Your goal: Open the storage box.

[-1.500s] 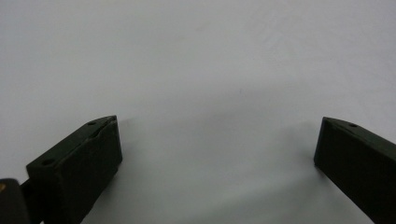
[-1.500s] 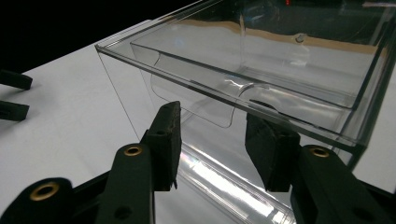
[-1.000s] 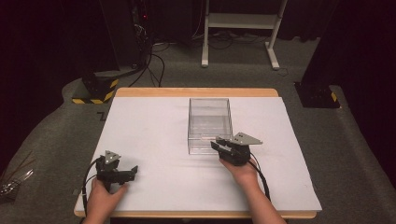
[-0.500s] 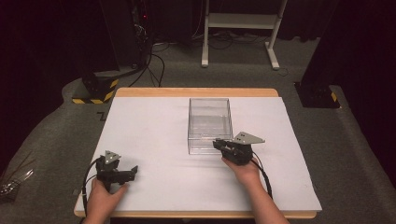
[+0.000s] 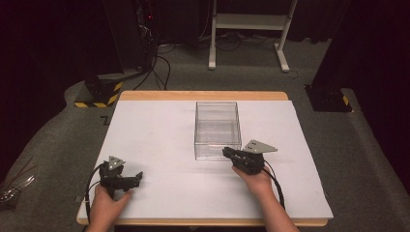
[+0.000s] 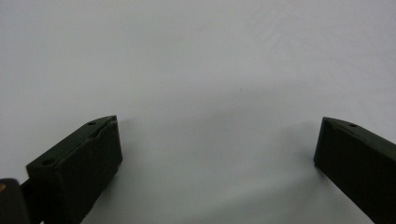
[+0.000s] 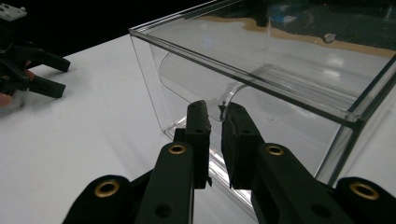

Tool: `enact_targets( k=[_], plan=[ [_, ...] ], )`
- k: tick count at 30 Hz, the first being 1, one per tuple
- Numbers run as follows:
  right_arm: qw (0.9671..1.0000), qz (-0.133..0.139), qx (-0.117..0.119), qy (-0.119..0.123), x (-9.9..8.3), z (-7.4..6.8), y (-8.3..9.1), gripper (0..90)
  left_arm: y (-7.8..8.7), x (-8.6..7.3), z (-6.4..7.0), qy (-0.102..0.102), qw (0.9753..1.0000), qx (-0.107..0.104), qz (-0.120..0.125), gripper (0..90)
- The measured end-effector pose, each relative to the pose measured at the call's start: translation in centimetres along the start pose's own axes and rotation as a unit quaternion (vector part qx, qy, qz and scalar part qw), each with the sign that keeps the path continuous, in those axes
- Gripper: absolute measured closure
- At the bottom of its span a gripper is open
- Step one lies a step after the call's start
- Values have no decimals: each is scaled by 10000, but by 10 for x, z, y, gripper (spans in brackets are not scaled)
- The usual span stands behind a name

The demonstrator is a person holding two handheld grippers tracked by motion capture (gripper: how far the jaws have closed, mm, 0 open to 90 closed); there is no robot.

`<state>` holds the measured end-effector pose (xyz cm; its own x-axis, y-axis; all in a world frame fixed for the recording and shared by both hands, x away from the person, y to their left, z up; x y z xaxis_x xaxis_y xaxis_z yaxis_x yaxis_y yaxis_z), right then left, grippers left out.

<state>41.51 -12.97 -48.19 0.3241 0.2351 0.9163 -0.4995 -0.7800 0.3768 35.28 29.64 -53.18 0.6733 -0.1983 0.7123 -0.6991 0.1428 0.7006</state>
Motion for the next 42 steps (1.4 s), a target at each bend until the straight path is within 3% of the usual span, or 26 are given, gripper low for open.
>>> enact_targets(
  k=[13,19,30,42],
  plan=[
    [10000,32,52,-9,-6,-7,10,846,0,0,0,-1,10000,0,0,9],
    [9998,22,193,-70,-4,-6,4,743,0,0,0,1,10000,0,-1,9],
    [9991,4,429,22,-5,-6,4,800,0,0,0,0,10000,-1,1,9],
    [9983,-105,545,193,-9,-26,14,816,0,0,0,-2,10000,-1,-3,9]
  ],
)
Point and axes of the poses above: each handheld gripper's, and its own axes: y roughly backward along the jaws, x roughly out of its top, z roughly to its right, the point moved 3 cm from there along -y, roughly forward along the jaws, and after that the axes turned 3 degrees about x, right-handed, at the moved point
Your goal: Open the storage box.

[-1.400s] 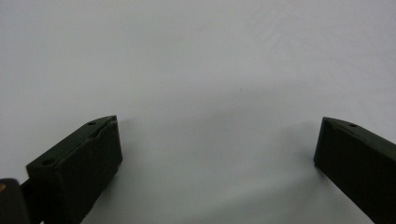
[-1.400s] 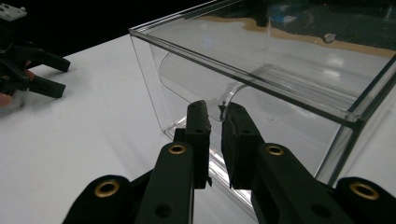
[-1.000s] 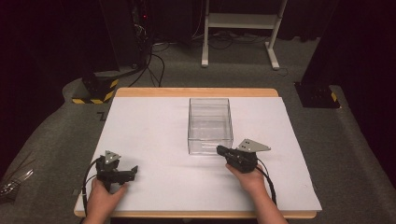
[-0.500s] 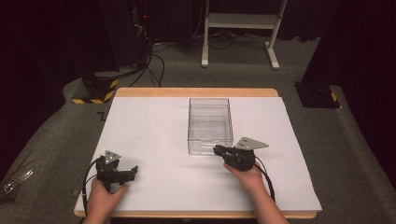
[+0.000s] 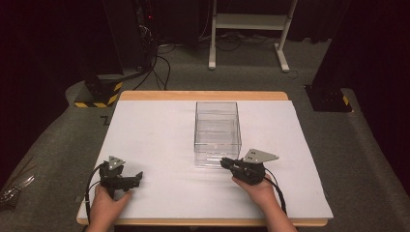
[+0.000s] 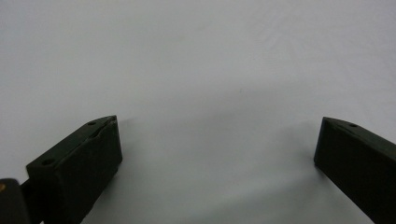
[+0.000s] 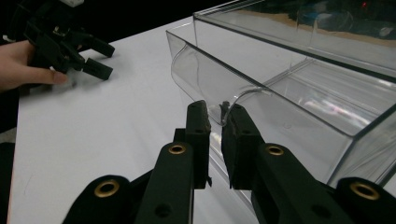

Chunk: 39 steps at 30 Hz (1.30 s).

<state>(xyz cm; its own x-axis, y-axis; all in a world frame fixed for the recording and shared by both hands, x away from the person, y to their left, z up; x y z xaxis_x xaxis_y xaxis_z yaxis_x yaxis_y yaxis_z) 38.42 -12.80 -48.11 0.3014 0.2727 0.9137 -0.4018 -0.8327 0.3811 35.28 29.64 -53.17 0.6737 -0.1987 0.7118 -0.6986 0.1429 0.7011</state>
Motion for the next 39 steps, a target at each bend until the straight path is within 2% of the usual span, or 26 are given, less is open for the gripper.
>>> enact_targets(
  k=[23,39],
  plan=[
    [9996,-75,272,19,-13,-30,19,828,0,0,0,4,10000,1,11,8],
    [9987,-148,488,74,-24,-46,33,830,0,0,0,5,10000,1,12,9]
  ],
)
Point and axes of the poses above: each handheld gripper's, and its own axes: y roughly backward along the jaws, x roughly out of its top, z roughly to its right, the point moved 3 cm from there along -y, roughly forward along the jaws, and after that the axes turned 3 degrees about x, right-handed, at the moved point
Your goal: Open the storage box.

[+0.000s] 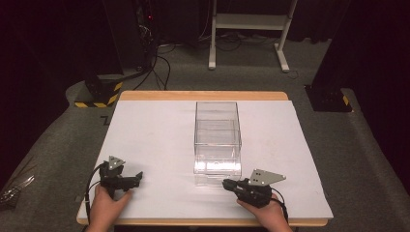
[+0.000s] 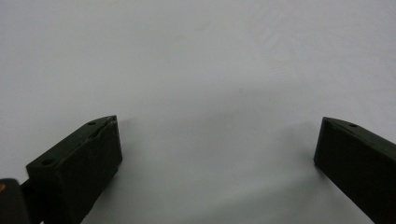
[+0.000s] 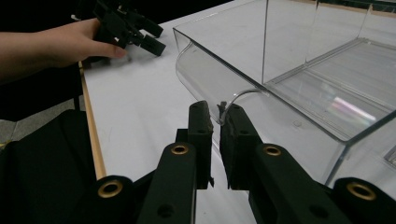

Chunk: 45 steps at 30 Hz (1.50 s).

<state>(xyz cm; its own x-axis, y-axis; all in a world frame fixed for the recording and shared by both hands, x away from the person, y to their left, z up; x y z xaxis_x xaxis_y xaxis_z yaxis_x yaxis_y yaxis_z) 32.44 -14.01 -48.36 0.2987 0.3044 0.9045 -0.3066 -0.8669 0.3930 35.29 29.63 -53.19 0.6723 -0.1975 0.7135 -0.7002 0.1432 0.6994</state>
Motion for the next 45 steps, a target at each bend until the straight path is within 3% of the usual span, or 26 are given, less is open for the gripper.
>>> enact_targets(
  k=[15,37,41,45],
  plan=[
    [9999,-43,151,-4,-11,-9,12,825,0,0,0,1,10000,1,-1,9],
    [9994,24,334,43,-16,-19,16,829,0,0,0,0,10000,2,-2,8],
    [9994,109,319,-65,-15,-19,18,732,0,0,0,0,10000,1,1,8],
    [9994,233,230,-73,-12,-19,26,711,0,0,0,0,10000,1,1,8]
  ],
)
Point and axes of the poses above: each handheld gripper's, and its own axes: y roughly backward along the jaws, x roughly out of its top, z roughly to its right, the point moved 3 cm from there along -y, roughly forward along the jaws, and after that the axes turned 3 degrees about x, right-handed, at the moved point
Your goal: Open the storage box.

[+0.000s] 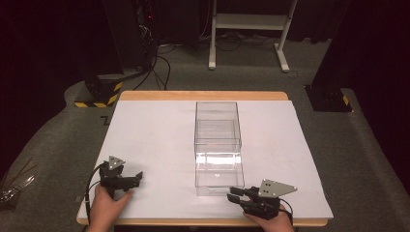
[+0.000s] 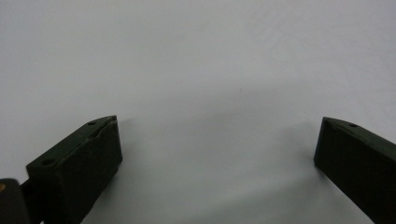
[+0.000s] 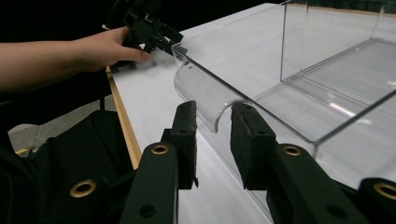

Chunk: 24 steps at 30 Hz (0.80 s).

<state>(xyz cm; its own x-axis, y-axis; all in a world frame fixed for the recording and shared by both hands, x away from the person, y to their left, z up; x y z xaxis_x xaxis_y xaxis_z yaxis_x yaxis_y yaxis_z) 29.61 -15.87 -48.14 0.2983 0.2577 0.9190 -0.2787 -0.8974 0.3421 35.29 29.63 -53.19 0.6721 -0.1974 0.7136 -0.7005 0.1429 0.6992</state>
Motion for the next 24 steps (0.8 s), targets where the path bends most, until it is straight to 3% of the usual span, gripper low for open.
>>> enact_targets(
  k=[3,8,13,17,18,19,24],
  plan=[
    [10000,-5,-68,38,0,-1,5,718,0,0,0,-1,10000,1,-3,9],
    [9994,274,-189,127,7,-1,17,726,0,0,0,0,10000,-1,-3,8],
    [9975,464,-497,214,11,4,26,725,0,0,0,-1,10000,-2,-5,8],
    [9942,546,-900,210,10,14,34,720,0,0,0,1,10000,-2,-4,8],
    [9942,546,-900,210,10,14,34,720,0,0,0,1,10000,-2,-4,8],
    [9917,627,-1121,94,9,22,39,721,0,0,0,2,10000,-2,-6,8],
    [9872,744,-1413,0,6,33,52,721,0,0,0,1,10000,-2,-5,8]
  ],
)
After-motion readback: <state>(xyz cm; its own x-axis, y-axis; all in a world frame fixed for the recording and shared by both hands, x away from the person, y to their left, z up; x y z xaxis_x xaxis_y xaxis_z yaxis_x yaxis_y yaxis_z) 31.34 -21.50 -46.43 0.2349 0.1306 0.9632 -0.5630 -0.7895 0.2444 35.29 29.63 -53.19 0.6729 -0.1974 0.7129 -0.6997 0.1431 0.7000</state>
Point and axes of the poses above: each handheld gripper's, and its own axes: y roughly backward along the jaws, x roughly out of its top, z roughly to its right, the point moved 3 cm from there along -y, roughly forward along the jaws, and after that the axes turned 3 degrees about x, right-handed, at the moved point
